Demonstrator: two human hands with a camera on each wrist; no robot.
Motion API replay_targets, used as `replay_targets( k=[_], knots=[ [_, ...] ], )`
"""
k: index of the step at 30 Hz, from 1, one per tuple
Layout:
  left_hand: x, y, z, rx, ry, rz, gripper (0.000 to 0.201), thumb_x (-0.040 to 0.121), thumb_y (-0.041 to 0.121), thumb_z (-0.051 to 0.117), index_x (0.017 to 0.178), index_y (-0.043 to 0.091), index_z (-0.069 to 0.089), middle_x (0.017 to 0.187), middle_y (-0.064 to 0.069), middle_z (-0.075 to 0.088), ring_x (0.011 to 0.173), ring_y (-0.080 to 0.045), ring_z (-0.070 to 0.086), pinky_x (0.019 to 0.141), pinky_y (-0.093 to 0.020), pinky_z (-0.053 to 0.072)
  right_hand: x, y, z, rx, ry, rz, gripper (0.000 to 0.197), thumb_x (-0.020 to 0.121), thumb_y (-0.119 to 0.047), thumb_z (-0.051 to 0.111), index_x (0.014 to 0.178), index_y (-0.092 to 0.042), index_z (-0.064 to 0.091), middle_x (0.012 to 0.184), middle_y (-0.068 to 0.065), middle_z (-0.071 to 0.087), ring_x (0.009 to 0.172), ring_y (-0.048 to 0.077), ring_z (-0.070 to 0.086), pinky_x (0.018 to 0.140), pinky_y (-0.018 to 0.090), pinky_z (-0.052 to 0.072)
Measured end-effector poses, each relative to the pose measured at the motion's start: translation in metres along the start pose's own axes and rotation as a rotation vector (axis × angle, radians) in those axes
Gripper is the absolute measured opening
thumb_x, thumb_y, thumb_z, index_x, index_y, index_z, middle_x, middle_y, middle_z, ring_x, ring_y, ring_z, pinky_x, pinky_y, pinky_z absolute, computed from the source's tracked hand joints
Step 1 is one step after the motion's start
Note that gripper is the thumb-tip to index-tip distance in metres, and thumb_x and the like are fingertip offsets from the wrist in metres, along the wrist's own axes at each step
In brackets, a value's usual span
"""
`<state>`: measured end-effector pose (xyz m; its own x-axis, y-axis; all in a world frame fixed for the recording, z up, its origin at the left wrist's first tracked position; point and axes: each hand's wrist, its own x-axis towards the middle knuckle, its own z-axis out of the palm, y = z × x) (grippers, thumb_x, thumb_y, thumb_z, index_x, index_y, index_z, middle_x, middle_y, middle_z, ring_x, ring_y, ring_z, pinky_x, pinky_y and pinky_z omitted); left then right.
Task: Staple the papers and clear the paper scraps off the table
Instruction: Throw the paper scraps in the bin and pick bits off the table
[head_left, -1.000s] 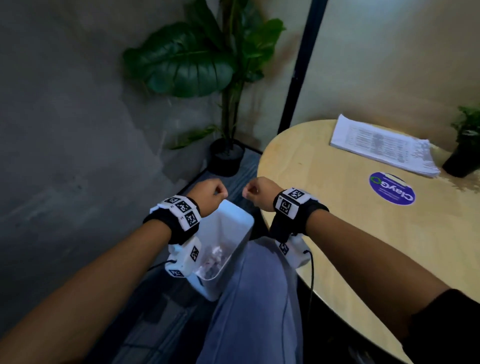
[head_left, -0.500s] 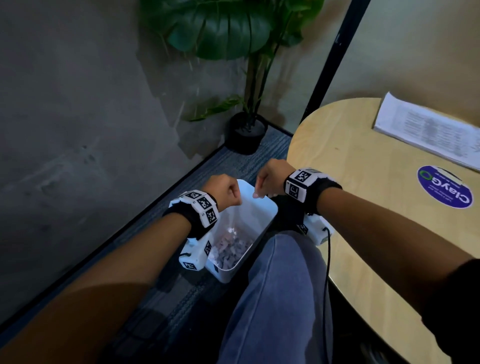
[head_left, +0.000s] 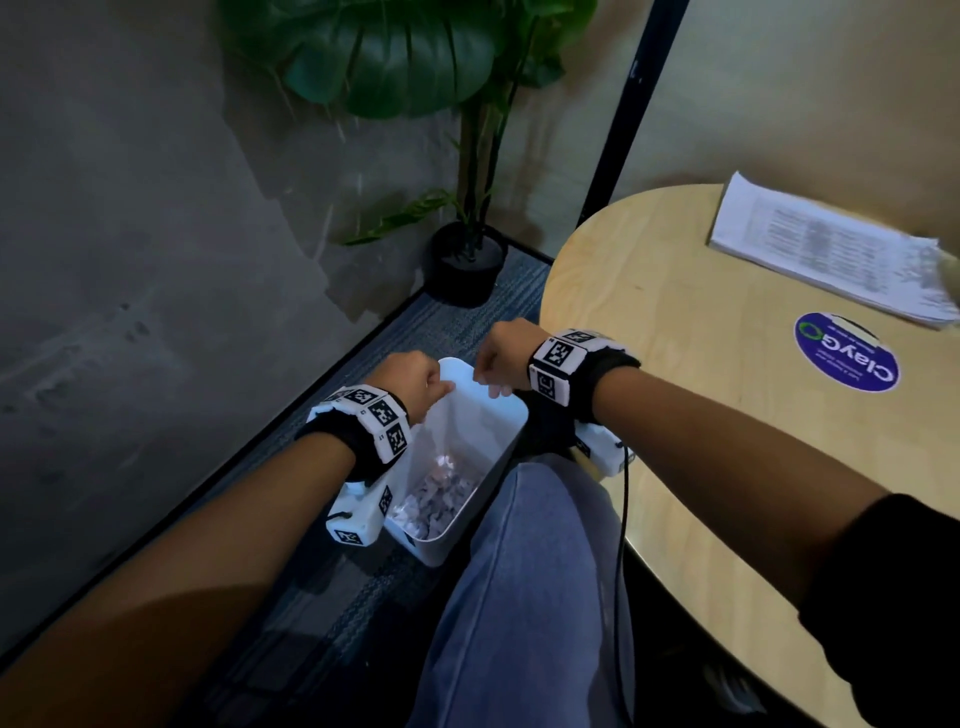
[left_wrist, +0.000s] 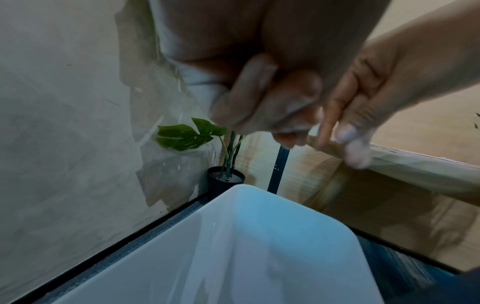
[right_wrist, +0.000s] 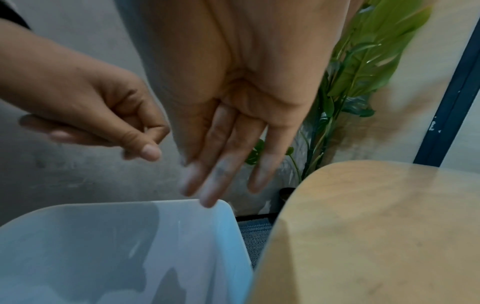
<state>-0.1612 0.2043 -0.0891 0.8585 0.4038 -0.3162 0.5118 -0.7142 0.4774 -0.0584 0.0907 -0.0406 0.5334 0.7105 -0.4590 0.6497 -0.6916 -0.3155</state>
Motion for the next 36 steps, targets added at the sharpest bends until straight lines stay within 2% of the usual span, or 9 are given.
replay_targets(
  k=[2, 4, 6, 8, 11, 13, 14, 19, 36],
  knots=[
    [-0.004, 0.005, -0.001, -0.073, -0.018, 0.030, 0.003, 0.093, 0.011, 0.053, 0.095, 0.012, 0.056, 0.073, -0.006, 0.064, 0.040, -0.015, 0.051, 0.044, -0.022, 0.043, -0.003, 0.001, -0.001, -0.029, -0.003, -0.023, 0.024, 0.083, -0.001, 0.062, 0.102, -0.011, 0.071, 0.095, 0.008, 0.074, 0.084, 0.019, 0.070, 0.080, 0.030, 0.056],
    [-0.006, 0.008, -0.002, -0.108, -0.040, 0.060, 0.019, 0.090, 0.000, 0.053, 0.106, 0.008, 0.059, 0.092, -0.009, 0.066, 0.044, -0.015, 0.054, 0.044, -0.023, 0.047, -0.009, 0.001, -0.004, -0.020, -0.010, -0.024, 0.013, 0.082, -0.006, 0.067, 0.093, -0.010, 0.072, 0.083, 0.010, 0.074, 0.068, 0.015, 0.070, 0.065, 0.026, 0.056],
    [-0.008, 0.012, -0.005, -0.056, -0.040, 0.051, 0.007, 0.088, 0.010, 0.060, 0.089, 0.005, 0.066, 0.080, -0.007, 0.070, 0.038, -0.012, 0.055, 0.045, -0.021, 0.049, -0.014, 0.003, -0.005, -0.033, 0.017, -0.034, 0.015, 0.085, -0.024, 0.066, 0.080, -0.009, 0.069, 0.064, 0.005, 0.069, 0.039, -0.001, 0.058, 0.052, 0.020, 0.048],
    [-0.009, 0.017, -0.007, 0.020, 0.004, 0.045, 0.032, 0.088, 0.030, 0.062, 0.064, 0.010, 0.064, 0.053, 0.000, 0.064, 0.035, -0.007, 0.052, 0.052, -0.021, 0.050, -0.018, 0.007, -0.005, -0.036, 0.029, -0.022, 0.019, 0.091, -0.024, 0.058, 0.082, -0.011, 0.068, 0.062, 0.004, 0.066, 0.031, -0.003, 0.051, 0.049, 0.019, 0.043],
    [-0.012, 0.026, -0.011, 0.080, 0.068, 0.078, 0.037, 0.090, 0.037, 0.056, 0.060, 0.016, 0.060, 0.049, 0.003, 0.055, 0.058, -0.020, 0.060, 0.072, -0.033, 0.055, -0.030, 0.013, -0.008, -0.020, 0.010, -0.035, 0.026, 0.089, -0.007, 0.052, 0.110, -0.014, 0.066, 0.090, 0.007, 0.070, 0.070, 0.017, 0.070, 0.069, 0.031, 0.056],
    [-0.019, 0.038, -0.016, 0.063, 0.069, 0.140, 0.012, 0.089, 0.025, 0.059, 0.092, 0.016, 0.066, 0.071, -0.004, 0.062, 0.078, -0.027, 0.063, 0.080, -0.035, 0.053, -0.042, 0.018, -0.012, -0.083, 0.014, -0.061, 0.037, 0.089, -0.008, 0.053, 0.124, -0.017, 0.058, 0.117, 0.008, 0.065, 0.105, 0.027, 0.063, 0.091, 0.036, 0.051],
    [-0.020, 0.044, -0.017, 0.056, 0.061, 0.178, 0.022, 0.088, 0.018, 0.060, 0.110, 0.017, 0.062, 0.087, -0.008, 0.065, 0.084, -0.027, 0.062, 0.082, -0.033, 0.051, -0.049, 0.021, -0.013, -0.093, 0.025, -0.066, 0.040, 0.089, -0.010, 0.053, 0.129, -0.017, 0.054, 0.127, 0.009, 0.060, 0.113, 0.027, 0.058, 0.095, 0.035, 0.047],
    [-0.033, 0.089, -0.023, 0.093, 0.033, 0.366, 0.051, 0.084, 0.006, 0.065, 0.131, 0.018, 0.053, 0.123, -0.010, 0.055, 0.104, -0.026, 0.060, 0.090, -0.032, 0.047, -0.092, 0.052, -0.012, 0.051, 0.090, -0.004, 0.050, 0.094, -0.021, 0.052, 0.142, -0.023, 0.036, 0.138, 0.006, 0.051, 0.118, 0.026, 0.055, 0.095, 0.033, 0.042],
    [-0.087, 0.260, 0.083, 0.210, -0.348, 0.660, 0.030, 0.088, 0.006, 0.054, 0.112, 0.015, 0.069, 0.110, -0.005, 0.069, 0.103, -0.022, 0.063, 0.082, -0.020, 0.042, -0.293, 0.230, 0.049, 0.349, 0.382, 0.520, 0.019, 0.087, -0.016, 0.061, 0.103, -0.019, 0.072, 0.108, 0.003, 0.070, 0.093, 0.014, 0.059, 0.077, 0.019, 0.036]
  ],
)
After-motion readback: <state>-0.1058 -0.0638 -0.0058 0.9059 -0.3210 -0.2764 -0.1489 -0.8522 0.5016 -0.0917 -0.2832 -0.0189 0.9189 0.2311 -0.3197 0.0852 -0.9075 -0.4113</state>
